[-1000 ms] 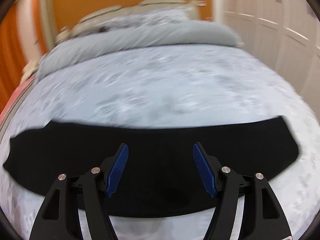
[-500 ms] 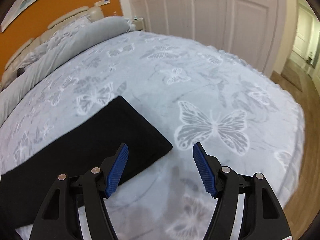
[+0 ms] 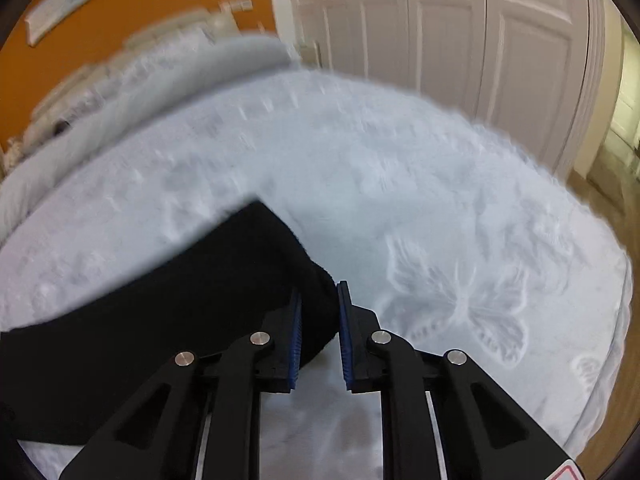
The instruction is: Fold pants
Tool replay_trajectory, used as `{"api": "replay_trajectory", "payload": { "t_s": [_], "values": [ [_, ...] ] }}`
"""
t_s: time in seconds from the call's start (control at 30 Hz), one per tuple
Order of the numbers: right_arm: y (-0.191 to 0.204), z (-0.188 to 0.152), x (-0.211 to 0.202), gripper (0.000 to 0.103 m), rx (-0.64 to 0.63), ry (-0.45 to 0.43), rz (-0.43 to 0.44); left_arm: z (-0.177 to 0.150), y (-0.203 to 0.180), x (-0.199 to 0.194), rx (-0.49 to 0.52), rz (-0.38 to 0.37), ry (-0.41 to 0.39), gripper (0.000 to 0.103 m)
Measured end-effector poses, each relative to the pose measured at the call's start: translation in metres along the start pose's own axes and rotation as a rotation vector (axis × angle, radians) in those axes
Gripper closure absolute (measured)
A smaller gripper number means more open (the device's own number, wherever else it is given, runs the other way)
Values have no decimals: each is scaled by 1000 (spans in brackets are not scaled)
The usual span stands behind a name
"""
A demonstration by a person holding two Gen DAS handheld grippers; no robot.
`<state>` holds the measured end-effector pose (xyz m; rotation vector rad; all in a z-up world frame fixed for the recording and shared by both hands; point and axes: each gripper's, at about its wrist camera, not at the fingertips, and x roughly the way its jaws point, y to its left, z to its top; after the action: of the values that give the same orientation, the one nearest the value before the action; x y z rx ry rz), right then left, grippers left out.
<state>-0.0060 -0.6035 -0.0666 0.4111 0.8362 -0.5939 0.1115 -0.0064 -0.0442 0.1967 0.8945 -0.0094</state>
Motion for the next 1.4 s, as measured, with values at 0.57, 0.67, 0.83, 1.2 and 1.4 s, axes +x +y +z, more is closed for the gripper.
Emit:
{"api": "replay_trajectory", "payload": {
  "t_s": [0.57,0.67,0.83,1.2,1.4],
  "values": [
    [11,-7,4,89,-40,22,18,-2,-1,-5,-11,-30,8,8],
    [14,0,-19,91,-50,-39,16,-1,-4,-6,7,-16,-4,8],
    [-6,-8,8,94,-1,31,3,0,1,-3,-10,-20,4,8],
    [-19,-21,-9,42,147,72,74,-1,-1,-1,-14,-46,19,8],
    [-9,-25,1,38,174,86,95,-3,-7,-3,8,-52,14,8]
  ]
}}
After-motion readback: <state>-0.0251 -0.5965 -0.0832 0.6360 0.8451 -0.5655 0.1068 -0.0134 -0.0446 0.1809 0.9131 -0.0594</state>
